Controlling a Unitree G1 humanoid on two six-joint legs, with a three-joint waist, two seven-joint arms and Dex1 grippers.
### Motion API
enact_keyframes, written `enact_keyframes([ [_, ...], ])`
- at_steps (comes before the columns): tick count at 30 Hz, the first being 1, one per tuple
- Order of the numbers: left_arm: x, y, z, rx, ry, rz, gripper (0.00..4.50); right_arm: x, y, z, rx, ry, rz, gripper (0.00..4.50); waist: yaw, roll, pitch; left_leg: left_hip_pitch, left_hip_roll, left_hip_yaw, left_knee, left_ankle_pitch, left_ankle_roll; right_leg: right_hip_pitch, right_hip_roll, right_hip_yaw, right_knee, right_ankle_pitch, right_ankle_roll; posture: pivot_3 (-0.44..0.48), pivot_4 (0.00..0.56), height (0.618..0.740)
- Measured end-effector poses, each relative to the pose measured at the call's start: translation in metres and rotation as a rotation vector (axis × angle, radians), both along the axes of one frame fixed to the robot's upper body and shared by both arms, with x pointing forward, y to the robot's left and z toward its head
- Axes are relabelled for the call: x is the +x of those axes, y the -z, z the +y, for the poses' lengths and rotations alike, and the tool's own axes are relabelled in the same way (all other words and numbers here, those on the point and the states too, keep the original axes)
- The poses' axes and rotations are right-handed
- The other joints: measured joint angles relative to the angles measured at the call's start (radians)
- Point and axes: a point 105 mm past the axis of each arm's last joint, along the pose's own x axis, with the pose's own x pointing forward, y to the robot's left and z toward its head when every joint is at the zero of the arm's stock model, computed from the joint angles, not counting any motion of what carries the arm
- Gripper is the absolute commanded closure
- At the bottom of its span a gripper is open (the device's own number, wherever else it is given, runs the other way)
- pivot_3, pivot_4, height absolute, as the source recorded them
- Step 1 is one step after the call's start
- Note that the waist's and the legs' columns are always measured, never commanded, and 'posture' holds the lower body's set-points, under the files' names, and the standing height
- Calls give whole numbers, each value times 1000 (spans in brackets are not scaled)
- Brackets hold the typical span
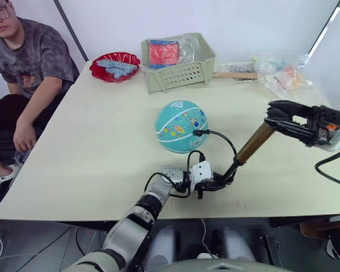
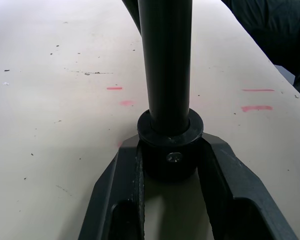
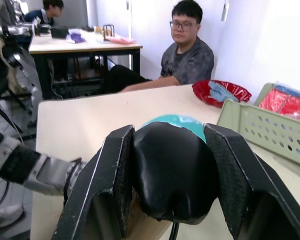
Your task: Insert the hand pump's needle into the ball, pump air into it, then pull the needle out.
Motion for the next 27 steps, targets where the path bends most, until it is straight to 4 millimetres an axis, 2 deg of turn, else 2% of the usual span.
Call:
enact_keyframes([
  [4, -1, 2, 1, 7, -1, 2, 3430, 1, 33, 8, -40, 5, 25, 2814, 0, -6, -8, 1, 0, 0, -1, 0, 0, 0, 0, 0, 0, -2, -3, 0, 150, 738],
  [8, -1, 2, 1, 8, -3, 2, 3430, 2, 51, 12, -45, 10, 49, 2814, 0, -8, -10, 1, 0, 0, -1, 0, 0, 0, 0, 0, 0, -2, -3, 0, 150, 738],
  [9, -1, 2, 1, 7, -3, 1, 3430, 3, 64, 14, -63, 17, 67, 2814, 0, -8, -11, 1, 0, -1, -1, 0, 0, 0, 0, -1, 0, -2, -4, 0, 150, 738],
  [14, -1, 2, 0, 6, -2, 1, 3430, 2, 89, 18, -97, 24, 93, 2814, 1, -8, -12, 1, 0, -1, -1, 0, 0, 1, 0, -1, 0, -2, -4, 0, 150, 738],
  [20, -1, 2, -1, 6, -2, 2, 3430, 2, 91, 19, -90, 28, 84, 2814, 1, -8, -11, 1, 0, -1, -1, 0, 0, 1, 0, -1, 0, -2, -4, 0, 150, 738],
  [27, 0, -1, -3, -6, 3, 1, 3430, 6, 76, 11, -58, 46, 123, 2814, 3, -5, -6, -1, -1, -1, -1, 0, 0, 0, -1, -1, 0, -2, -4, 0, 150, 738],
])
